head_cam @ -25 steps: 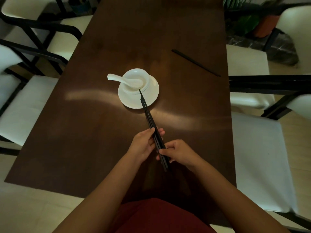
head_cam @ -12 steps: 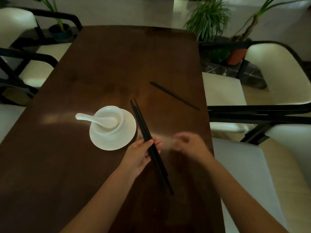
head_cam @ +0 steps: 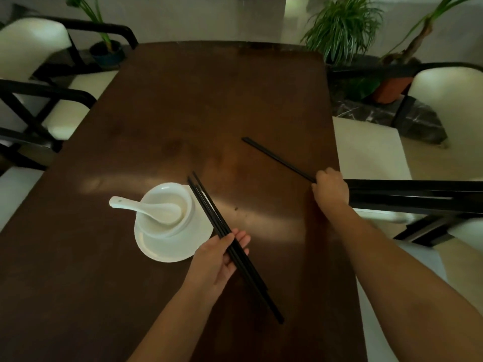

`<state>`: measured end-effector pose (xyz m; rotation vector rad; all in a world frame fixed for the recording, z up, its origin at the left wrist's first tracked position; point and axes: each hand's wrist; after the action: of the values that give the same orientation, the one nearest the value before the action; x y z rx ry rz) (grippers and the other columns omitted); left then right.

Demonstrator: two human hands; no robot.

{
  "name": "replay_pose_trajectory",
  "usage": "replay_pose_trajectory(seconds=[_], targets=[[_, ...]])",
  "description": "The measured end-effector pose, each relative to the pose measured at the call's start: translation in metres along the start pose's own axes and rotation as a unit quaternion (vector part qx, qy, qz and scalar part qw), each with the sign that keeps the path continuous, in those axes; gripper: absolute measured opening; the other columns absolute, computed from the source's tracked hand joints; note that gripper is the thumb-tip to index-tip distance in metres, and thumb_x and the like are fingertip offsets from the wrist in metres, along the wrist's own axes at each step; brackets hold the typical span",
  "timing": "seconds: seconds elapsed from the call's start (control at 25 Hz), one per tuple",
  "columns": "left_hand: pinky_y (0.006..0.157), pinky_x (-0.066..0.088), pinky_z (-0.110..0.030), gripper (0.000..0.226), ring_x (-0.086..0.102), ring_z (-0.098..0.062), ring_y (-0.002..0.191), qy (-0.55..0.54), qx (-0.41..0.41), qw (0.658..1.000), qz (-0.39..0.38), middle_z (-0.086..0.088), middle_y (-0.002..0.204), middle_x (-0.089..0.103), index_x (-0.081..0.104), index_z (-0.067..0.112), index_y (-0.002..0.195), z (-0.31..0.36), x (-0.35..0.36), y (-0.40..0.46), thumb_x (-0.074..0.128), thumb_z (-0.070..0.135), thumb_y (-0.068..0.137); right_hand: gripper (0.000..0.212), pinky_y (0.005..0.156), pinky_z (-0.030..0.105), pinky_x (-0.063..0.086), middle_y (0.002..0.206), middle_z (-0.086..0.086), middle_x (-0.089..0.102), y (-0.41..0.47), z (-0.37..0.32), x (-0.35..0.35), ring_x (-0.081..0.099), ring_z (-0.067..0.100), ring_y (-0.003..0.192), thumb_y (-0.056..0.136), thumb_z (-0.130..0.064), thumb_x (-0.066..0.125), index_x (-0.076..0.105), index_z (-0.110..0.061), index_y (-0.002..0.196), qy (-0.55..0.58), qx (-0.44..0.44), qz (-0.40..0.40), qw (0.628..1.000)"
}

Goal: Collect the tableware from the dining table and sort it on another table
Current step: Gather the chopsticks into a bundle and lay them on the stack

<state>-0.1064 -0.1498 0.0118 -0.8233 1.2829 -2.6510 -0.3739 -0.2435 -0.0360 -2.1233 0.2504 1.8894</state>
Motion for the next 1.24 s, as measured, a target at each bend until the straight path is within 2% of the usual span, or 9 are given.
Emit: replay_pose_trajectory(seconds=[0.08,0.28,0.56,0.64,0.76,0.88,0.96,1.12,1.24], targets=[[0.065,0.057,-0.031,0.014,0.072,-0.019,0.084,0.008,0.008,1.000,0.004,-0.010,0.087,0.076,0.060,0.003,0.101,0.002,0.000,0.001,0.048,0.004,0.093,0.013,0.076,0.039,0.047,0.107,0.019,0.058,-0.004,-0.002,0.004,0.053,0.033,0.099,0.089,-0.006,0.051,0.056,0.000,0.099,-0.036,-0.018,0.018,0.999],[0.060,0.059,-0.028,0.014,0.072,-0.018,0.083,0.019,0.002,1.000,-0.006,-0.008,0.085,0.076,0.060,0.004,0.100,-0.002,0.005,0.000,0.048,0.005,0.093,0.010,0.076,0.038,0.044,0.097,0.016,0.064,-0.020,-0.004,0.008,0.060,0.030,0.089,0.089,-0.006,0.046,0.055,-0.004,0.092,-0.106,-0.066,0.015,0.992],[0.067,0.055,-0.031,0.015,0.072,-0.017,0.082,0.038,-0.004,0.999,0.002,-0.008,0.085,0.076,0.060,0.004,0.101,-0.005,-0.001,-0.009,0.048,0.005,0.093,0.011,0.082,0.038,0.041,0.097,0.013,0.064,-0.043,0.002,0.006,0.059,0.029,0.091,0.090,-0.013,0.048,0.057,-0.007,0.092,-0.049,-0.033,-0.026,0.998],[0.067,0.055,-0.032,0.014,0.073,-0.018,0.081,0.042,-0.015,0.999,0.011,-0.010,0.086,0.076,0.060,0.003,0.100,-0.006,-0.004,-0.013,0.048,0.006,0.093,0.017,0.088,0.040,0.042,0.098,0.016,0.066,-0.048,0.011,-0.007,0.061,0.032,0.091,0.091,-0.013,0.049,0.062,-0.003,0.094,0.089,0.047,-0.079,0.992],[0.070,0.052,-0.036,0.020,0.069,-0.024,0.088,0.029,-0.056,0.998,0.008,-0.015,0.095,0.072,0.059,0.001,0.104,-0.008,-0.007,-0.020,0.047,0.013,0.094,0.019,0.080,0.029,0.049,0.093,0.018,0.068,-0.052,0.033,-0.045,0.062,0.020,0.070,0.090,-0.005,0.052,0.065,0.007,0.096,0.374,0.132,-0.134,0.908],[0.073,0.052,-0.038,0.025,0.067,-0.024,0.091,0.046,-0.088,0.995,-0.020,-0.013,0.084,0.075,0.061,0.000,0.102,-0.008,-0.009,-0.026,0.047,0.020,0.094,0.016,0.059,0.018,0.045,0.076,0.000,0.068,-0.061,0.060,-0.095,0.057,0.007,0.062,0.091,-0.011,0.052,0.065,-0.006,0.098,0.410,0.087,-0.136,0.898],[0.072,0.052,-0.039,0.019,0.066,-0.022,0.089,0.082,-0.094,0.992,-0.030,-0.011,0.079,0.075,0.062,0.002,0.099,-0.010,-0.010,-0.027,0.048,0.014,0.094,0.015,0.062,0.020,0.047,0.070,-0.004,0.070,-0.065,0.075,-0.120,0.059,0.006,0.062,0.090,-0.014,0.054,0.069,-0.013,0.092,0.445,0.039,-0.154,0.881],[0.068,0.052,-0.035,0.015,0.061,-0.019,0.084,0.107,-0.092,0.990,-0.026,-0.011,0.087,0.064,0.063,0.000,0.096,-0.021,-0.014,-0.023,0.048,0.002,0.092,0.015,0.062,0.013,0.054,0.069,-0.003,0.071,-0.072,0.079,-0.143,0.061,0.004,0.060,0.082,-0.013,0.060,0.075,-0.016,0.087,0.554,-0.025,-0.201,0.807],[0.066,0.053,-0.032,0.016,0.061,-0.017,0.078,0.115,-0.100,0.987,-0.050,-0.009,0.086,0.062,0.063,0.002,0.100,-0.017,-0.025,-0.021,0.049,0.004,0.092,0.025,0.065,0.014,0.055,0.072,0.001,0.072,-0.076,0.078,-0.154,0.065,0.006,0.067,0.063,-0.029,0.076,0.076,-0.016,0.084,0.539,-0.080,-0.327,0.772]])
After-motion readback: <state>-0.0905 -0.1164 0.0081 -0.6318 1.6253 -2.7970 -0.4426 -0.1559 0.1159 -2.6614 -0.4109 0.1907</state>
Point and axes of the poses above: each hand's wrist, its own y-axis towards the middle knuckle, its own x-axis out of the palm, z = x × y
